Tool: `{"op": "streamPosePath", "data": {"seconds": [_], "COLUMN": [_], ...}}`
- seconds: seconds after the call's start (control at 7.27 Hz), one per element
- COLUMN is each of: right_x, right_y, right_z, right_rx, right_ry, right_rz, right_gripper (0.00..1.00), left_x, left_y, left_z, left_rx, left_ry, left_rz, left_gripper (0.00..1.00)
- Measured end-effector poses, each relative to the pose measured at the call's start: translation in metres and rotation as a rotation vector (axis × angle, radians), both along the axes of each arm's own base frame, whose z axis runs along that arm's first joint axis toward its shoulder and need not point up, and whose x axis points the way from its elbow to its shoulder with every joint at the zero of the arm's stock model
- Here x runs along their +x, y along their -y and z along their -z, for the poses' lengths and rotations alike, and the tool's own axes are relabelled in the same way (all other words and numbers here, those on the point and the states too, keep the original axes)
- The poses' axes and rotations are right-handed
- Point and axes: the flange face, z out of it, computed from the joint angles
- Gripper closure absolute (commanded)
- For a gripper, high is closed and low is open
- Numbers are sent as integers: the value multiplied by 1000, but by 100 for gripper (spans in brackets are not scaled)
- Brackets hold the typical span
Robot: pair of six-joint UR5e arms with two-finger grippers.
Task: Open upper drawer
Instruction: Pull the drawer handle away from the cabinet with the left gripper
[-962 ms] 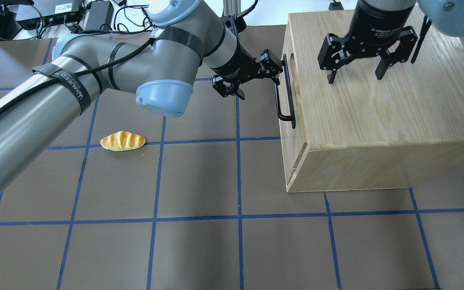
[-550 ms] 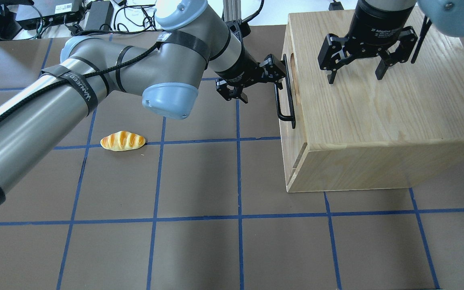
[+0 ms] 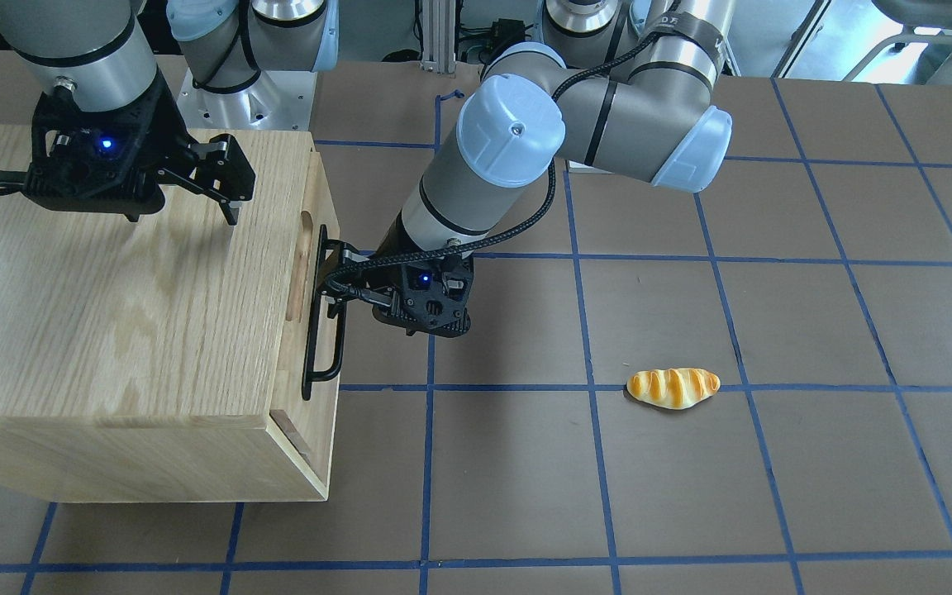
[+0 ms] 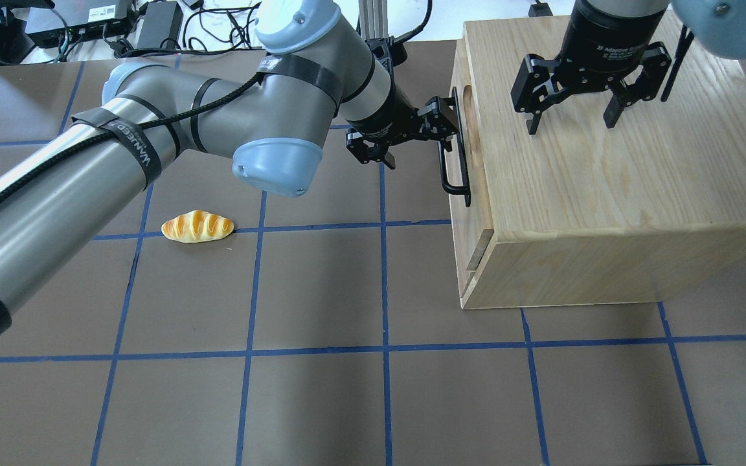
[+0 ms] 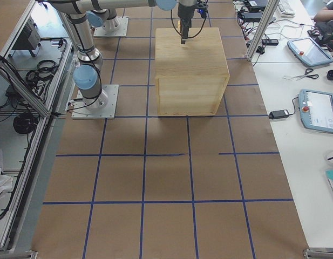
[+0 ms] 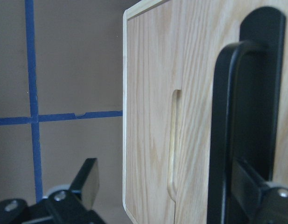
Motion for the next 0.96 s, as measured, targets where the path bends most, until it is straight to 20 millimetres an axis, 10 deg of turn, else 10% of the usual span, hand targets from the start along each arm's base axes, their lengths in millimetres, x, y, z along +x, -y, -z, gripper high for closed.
{"op": "streamPosePath", "data": {"seconds": [0.96], "right_x": [0], "right_y": [0], "right_z": [0], "right_rx": [0], "right_ry": [0], "right_rz": [1], "right_gripper": [0], "left_x": [64], "left_y": [11], "left_z": [-7], "left_rx": [-4], "left_ry": [68], "left_rz": [22], "left_gripper": [0]}}
